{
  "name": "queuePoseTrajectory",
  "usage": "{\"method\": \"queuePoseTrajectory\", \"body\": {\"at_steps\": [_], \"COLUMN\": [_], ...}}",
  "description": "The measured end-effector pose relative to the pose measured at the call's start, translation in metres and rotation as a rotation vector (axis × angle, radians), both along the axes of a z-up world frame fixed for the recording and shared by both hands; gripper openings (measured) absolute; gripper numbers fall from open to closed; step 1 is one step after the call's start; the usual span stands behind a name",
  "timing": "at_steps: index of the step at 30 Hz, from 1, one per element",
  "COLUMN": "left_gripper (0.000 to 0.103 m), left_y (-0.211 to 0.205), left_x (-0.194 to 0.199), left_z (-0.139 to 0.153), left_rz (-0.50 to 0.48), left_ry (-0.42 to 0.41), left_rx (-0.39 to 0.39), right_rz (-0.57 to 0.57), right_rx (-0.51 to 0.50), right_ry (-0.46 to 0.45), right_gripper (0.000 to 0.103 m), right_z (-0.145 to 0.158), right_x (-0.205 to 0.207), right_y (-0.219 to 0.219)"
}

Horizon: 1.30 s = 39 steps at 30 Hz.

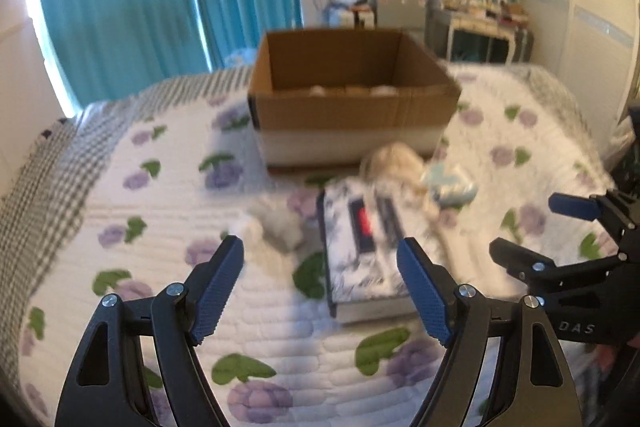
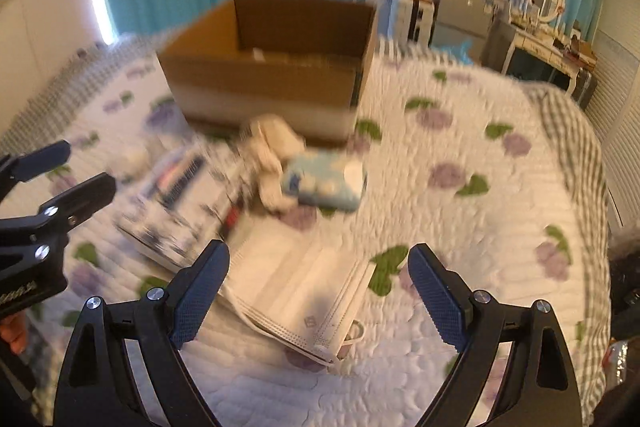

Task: Organize soft objects
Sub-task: 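Grasp the white face mask with the right gripper, then grasp the floral tissue box with the left gripper while the right holds the mask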

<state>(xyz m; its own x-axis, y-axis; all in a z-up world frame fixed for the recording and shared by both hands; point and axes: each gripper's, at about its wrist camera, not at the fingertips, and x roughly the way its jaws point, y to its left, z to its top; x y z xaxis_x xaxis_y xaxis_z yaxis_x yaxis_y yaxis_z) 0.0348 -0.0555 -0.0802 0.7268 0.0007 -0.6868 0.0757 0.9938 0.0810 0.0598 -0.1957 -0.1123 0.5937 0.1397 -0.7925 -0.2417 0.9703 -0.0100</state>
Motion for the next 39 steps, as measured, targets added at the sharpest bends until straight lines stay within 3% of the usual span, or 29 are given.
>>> {"method": "queuePoseTrajectory", "body": {"at_steps": [5, 15, 17, 18, 19, 25, 34, 39], "left_gripper": [0.08, 0.08, 0.08, 0.08, 0.08, 0.08, 0.08, 0.08], "left_y": [-0.004, -0.005, -0.006, -0.007, -0.007, -0.016, -0.026, -0.036], "left_x": [0.003, 0.005, 0.004, 0.003, 0.004, 0.001, 0.007, 0.013], "left_z": [-0.021, -0.028, -0.027, -0.027, -0.026, -0.026, -0.044, -0.055], "left_rz": [-0.039, -0.074, -0.077, -0.08, -0.083, -0.122, -0.154, -0.16], "left_ry": [0.039, 0.077, 0.078, 0.081, 0.084, 0.112, 0.151, 0.168], "left_rx": [0.0, -0.037, -0.034, -0.034, -0.036, -0.055, -0.064, -0.01], "right_rz": [0.026, 0.044, 0.048, 0.058, 0.077, 0.029, -0.007, -0.03], "right_rx": [0.001, -0.014, -0.027, -0.02, 0.002, 0.036, 0.135, 0.16], "right_ry": [0.083, 0.228, 0.226, 0.225, 0.233, 0.199, 0.083, 0.051], "right_gripper": [0.09, 0.089, 0.079, 0.058, 0.05, 0.012, 0.009, 0.009], "right_z": [-0.027, -0.069, -0.068, -0.067, -0.067, -0.058, -0.029, -0.02], "right_x": [0.014, 0.035, 0.034, 0.033, 0.032, 0.029, 0.015, 0.015], "right_y": [0.008, 0.02, 0.021, 0.021, 0.02, 0.004, -0.018, -0.021]}}
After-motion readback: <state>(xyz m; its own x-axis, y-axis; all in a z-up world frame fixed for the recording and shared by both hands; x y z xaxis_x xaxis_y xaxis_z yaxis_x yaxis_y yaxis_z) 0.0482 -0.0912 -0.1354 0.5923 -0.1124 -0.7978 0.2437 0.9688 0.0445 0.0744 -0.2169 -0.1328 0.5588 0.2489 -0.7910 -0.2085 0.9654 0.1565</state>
